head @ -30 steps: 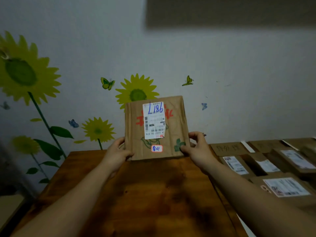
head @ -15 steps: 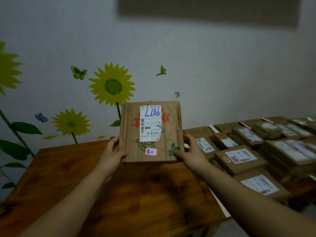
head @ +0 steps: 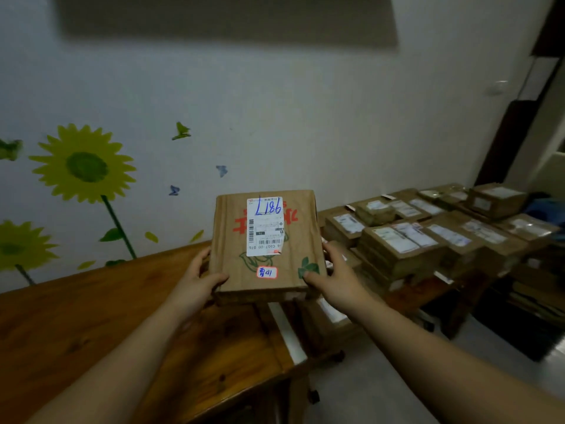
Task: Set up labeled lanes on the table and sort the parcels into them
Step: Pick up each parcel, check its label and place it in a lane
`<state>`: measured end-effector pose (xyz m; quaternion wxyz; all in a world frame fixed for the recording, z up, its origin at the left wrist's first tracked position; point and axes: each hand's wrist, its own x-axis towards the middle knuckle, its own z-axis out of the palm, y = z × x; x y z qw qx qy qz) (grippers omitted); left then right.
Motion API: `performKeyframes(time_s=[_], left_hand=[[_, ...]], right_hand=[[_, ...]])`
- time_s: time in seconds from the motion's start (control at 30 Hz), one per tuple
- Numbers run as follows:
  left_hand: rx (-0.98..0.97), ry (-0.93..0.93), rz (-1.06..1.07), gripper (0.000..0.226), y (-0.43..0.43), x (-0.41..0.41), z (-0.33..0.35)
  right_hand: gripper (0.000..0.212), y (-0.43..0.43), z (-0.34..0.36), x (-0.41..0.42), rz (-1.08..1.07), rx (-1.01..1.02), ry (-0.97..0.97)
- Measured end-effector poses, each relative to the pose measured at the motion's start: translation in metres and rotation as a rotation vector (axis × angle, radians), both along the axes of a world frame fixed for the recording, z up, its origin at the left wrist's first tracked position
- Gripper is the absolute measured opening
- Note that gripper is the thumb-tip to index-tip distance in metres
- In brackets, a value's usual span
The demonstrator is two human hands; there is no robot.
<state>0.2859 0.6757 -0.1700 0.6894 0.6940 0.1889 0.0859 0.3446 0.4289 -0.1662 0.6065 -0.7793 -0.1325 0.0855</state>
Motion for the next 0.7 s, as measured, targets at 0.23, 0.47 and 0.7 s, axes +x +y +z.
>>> performKeyframes(time_s=[0.23, 0.47, 0.7], left_hand=[[0.037, 0.031, -0.123, 0.067, -0.129, 0.034, -0.015], [0.022, 0.128, -0.189, 0.061, -0.175, 0.066, -0.012], [-0.027, 0.119, -0.243, 0.054, -0.189, 0.115, 0.001]], right_hand=[[0.078, -0.131, -0.016, 0.012, -0.130, -0.020, 0.065], [0.071, -0.187, -0.019, 0.030, -0.201, 0.095, 0.090], [0.066, -0.201, -0.019, 0.062, -0.253, 0.100, 0.084]])
